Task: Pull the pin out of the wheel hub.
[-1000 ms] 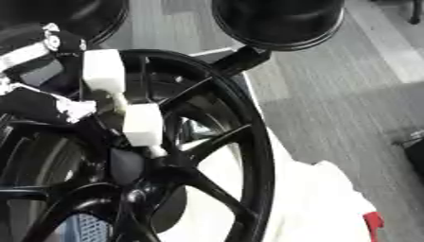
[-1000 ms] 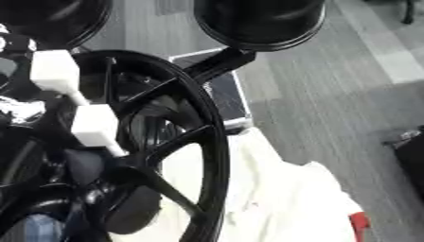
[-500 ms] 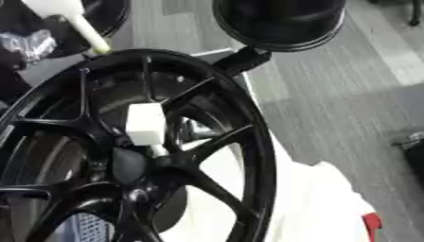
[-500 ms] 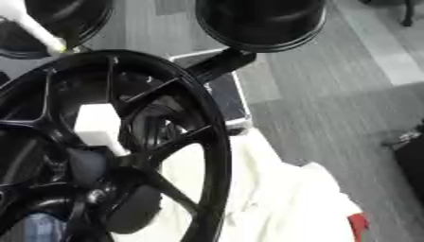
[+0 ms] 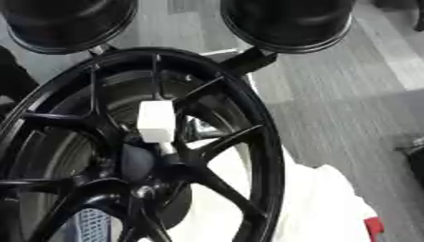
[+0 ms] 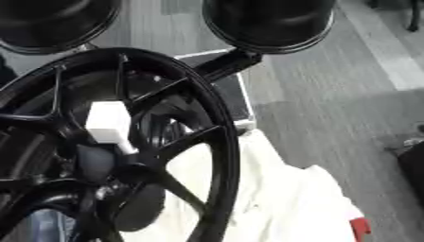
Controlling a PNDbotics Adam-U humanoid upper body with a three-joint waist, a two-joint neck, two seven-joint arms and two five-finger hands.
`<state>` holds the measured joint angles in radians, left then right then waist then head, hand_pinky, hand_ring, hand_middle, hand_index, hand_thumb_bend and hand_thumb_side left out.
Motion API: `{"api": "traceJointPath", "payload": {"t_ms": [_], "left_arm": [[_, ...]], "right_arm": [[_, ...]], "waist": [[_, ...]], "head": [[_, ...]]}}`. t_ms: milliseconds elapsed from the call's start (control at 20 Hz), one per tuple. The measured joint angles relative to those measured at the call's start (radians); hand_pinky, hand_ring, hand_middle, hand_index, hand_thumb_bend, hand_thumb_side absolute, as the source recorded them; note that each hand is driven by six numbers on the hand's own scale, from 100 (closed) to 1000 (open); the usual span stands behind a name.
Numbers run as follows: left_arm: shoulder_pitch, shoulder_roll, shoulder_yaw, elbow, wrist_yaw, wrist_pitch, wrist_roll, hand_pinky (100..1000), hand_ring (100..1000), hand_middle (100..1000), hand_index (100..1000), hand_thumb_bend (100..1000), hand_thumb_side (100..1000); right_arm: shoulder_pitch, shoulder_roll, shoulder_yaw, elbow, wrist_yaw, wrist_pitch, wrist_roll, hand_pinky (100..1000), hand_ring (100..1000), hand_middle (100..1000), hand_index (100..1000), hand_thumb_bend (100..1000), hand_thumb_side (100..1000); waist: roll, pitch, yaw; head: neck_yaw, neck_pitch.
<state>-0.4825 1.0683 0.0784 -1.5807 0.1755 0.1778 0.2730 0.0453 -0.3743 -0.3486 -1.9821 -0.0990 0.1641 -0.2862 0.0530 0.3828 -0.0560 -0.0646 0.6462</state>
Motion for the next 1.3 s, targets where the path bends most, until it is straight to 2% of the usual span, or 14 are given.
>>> {"api": "traceJointPath", "payload": {"t_ms": [150,250,350,400,450,500,600,850,1000,1250,1300], "left_arm": [[0.045,0.0,0.039,0.041,-0.009,-0.018,0.018,648,476,231,532,100,419],[0.068,0.0,0.058,0.065,-0.022,-0.025,0.026,694,514,278,584,100,389],[0.092,0.0,0.069,0.091,-0.041,-0.029,0.015,780,619,411,715,100,362],[0.104,0.0,0.07,0.103,-0.053,-0.032,-0.009,876,781,580,854,100,327],[0.116,0.0,0.07,0.113,-0.074,-0.038,-0.05,935,866,706,915,100,332],[0.124,0.0,0.069,0.122,-0.103,-0.046,-0.102,974,904,762,945,100,334],[0.132,-0.001,0.069,0.141,-0.177,-0.066,-0.219,984,918,776,947,100,222],[0.132,-0.006,0.074,0.176,-0.342,-0.11,-0.427,992,931,789,946,100,119],[0.131,-0.006,0.076,0.182,-0.391,-0.119,-0.477,984,924,779,932,100,109],[0.13,-0.006,0.081,0.183,-0.418,-0.115,-0.49,980,924,782,911,100,108],[0.13,-0.006,0.081,0.183,-0.421,-0.113,-0.489,991,949,803,937,100,132]], "right_arm": [[0.001,0.0,-0.003,0.0,0.0,-0.001,-0.001,773,587,517,691,100,584],[0.001,0.001,-0.003,0.0,0.0,-0.002,-0.002,773,587,517,691,100,583],[0.005,0.001,-0.003,0.0,0.0,-0.003,-0.003,773,586,517,691,100,582],[0.007,0.001,-0.004,0.0,0.0,-0.004,-0.004,773,586,516,691,100,582],[0.008,0.001,-0.005,0.0,0.0,-0.005,-0.005,773,586,516,691,100,582],[0.008,0.001,-0.005,0.0,0.0,-0.005,-0.005,773,586,516,691,100,582],[0.008,0.001,-0.005,0.0,0.0,-0.005,-0.005,773,586,516,691,100,582],[0.009,0.008,-0.005,0.0,0.0,-0.005,-0.005,773,586,516,691,100,581],[0.01,0.008,-0.005,0.0,0.0,-0.006,-0.006,773,585,516,691,100,580],[0.015,0.008,-0.005,0.0,0.0,-0.006,-0.006,773,585,515,690,100,581],[0.016,0.008,-0.005,0.0,0.0,-0.006,-0.006,773,585,515,690,100,580]], "waist": [[-0.008,-0.002,0.009],[-0.012,-0.004,0.014],[-0.016,-0.007,0.016],[-0.018,-0.008,0.016],[-0.021,-0.008,0.016],[-0.023,-0.009,0.017],[-0.024,-0.01,0.019],[-0.03,-0.013,0.019],[-0.032,-0.013,0.018],[-0.036,-0.017,0.018],[-0.036,-0.018,0.019]], "head": [[0.002,0.003],[0.004,0.003],[0.005,0.003],[0.005,0.003],[0.006,0.003],[0.007,0.003],[0.008,0.003],[0.008,0.003],[0.008,0.003],[0.009,0.003],[0.009,0.003]]}}
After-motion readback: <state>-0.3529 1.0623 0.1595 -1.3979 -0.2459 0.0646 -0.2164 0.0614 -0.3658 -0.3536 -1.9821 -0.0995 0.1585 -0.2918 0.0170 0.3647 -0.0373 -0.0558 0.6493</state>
